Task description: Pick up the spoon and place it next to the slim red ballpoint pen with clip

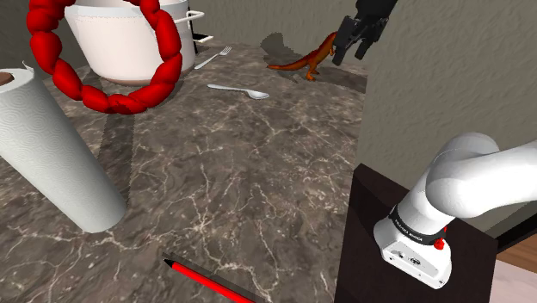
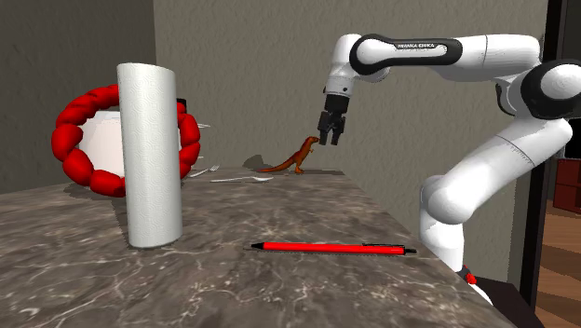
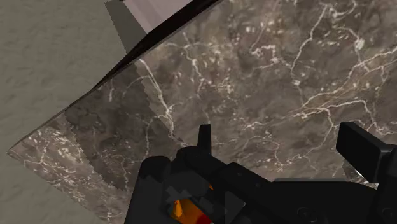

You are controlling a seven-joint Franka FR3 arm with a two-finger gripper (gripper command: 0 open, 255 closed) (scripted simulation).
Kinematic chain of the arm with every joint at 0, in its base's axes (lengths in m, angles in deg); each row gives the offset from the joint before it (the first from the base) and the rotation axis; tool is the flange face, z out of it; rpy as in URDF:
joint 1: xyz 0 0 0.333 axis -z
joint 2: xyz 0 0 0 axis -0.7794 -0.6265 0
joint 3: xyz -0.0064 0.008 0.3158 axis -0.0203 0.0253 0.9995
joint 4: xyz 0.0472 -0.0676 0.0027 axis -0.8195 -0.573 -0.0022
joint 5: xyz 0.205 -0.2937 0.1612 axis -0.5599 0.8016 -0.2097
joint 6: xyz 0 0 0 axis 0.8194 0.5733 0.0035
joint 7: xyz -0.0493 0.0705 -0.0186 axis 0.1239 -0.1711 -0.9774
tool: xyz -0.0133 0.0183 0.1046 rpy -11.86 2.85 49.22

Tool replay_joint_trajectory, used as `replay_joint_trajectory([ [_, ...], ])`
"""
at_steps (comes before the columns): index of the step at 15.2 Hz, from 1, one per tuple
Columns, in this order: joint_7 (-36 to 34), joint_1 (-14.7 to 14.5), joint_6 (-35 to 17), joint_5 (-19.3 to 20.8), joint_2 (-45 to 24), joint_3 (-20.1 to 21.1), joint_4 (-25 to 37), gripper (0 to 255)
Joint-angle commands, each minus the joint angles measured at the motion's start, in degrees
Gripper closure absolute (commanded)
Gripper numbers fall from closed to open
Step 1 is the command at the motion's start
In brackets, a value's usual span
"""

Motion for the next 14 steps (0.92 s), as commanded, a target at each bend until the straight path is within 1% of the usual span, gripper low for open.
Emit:
replay_joint_trajectory([
  [1,0.0,0.0,0.0,0.0,0.0,0.0,0.0,0],
  [7,1.05,-2.7,-7.54,-2.55,-10.82,1.34,3.73,0],
  [14,2.7,-5.51,-14.07,-5.11,-23.93,3.08,10.93,0],
])
